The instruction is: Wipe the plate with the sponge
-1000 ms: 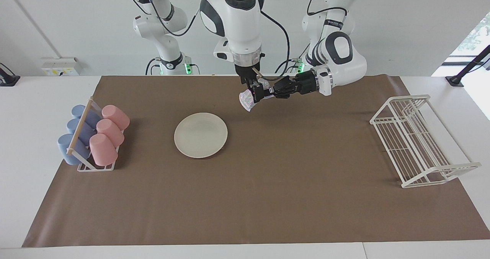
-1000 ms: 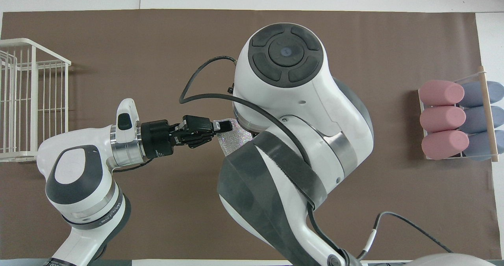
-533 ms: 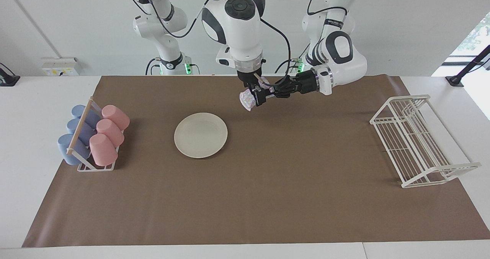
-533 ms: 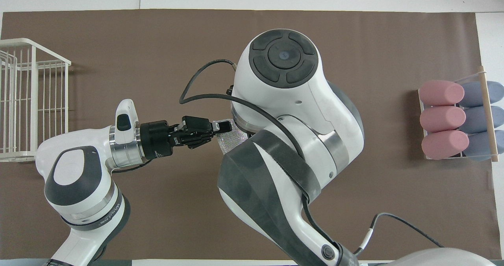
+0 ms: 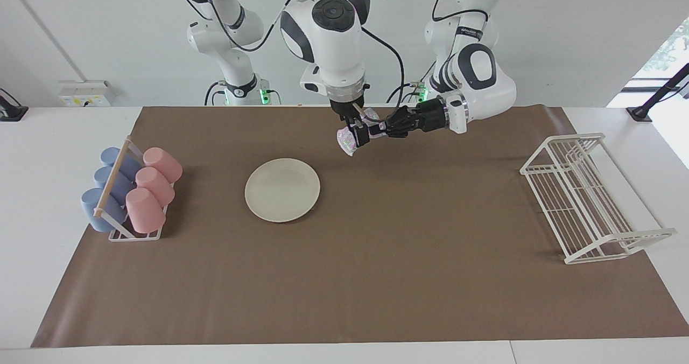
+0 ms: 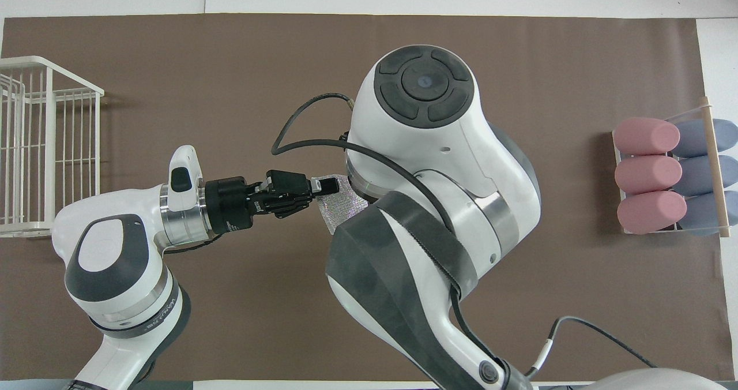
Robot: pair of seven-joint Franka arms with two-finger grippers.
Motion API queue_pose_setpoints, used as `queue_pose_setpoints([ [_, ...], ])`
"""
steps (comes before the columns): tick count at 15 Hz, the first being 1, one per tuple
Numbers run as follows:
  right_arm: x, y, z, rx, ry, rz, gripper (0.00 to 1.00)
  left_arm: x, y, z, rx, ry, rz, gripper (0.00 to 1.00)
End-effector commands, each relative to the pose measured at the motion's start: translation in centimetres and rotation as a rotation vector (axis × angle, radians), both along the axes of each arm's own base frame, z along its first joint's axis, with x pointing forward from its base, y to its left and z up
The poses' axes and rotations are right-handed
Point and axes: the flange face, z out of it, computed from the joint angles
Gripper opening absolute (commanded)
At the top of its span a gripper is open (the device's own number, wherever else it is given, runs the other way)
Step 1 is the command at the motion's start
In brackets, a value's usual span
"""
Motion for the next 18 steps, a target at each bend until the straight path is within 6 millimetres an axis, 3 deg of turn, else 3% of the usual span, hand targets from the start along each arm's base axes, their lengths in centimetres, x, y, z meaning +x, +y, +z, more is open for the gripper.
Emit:
queue_pose_setpoints([
  [1, -0.5, -0.6, 0.2, 0.004, 0.005, -0.02, 0.22, -1.0, 0.6, 0.2, -0.01, -0.014, 0.016, 0.0],
  [3, -0.4, -0.6, 0.3, 0.011, -0.001, -0.023, 0.0, -0.9, 0.6, 0.1, -0.009, -0.013, 0.017, 0.0],
  [11, 0.5, -1.3, 0.5, 0.035, -0.016, -0.048, 0.0, -1.1, 0.3, 0.2, -0.004, -0.016, 0.015, 0.0],
  [12, 0.4, -1.2, 0.5, 0.034, -0.014, -0.048, 0.0, -1.1, 0.3, 0.2, -0.004, -0.015, 0.015, 0.21],
  [13, 0.4, -1.2, 0.4, 0.032, -0.016, -0.046, 0.0, -1.1, 0.2, 0.3, -0.004, -0.012, 0.016, 0.65],
  [14, 0.4, -1.4, -0.1, 0.025, -0.011, -0.048, 0.0, -1.2, 0.3, 0.5, -0.005, -0.015, 0.016, 1.0],
  [18, 1.9, -3.8, -0.9, 0.03, -0.031, -0.07, 0.0, -1.3, 0.3, 0.8, -0.007, -0.016, 0.017, 1.0],
])
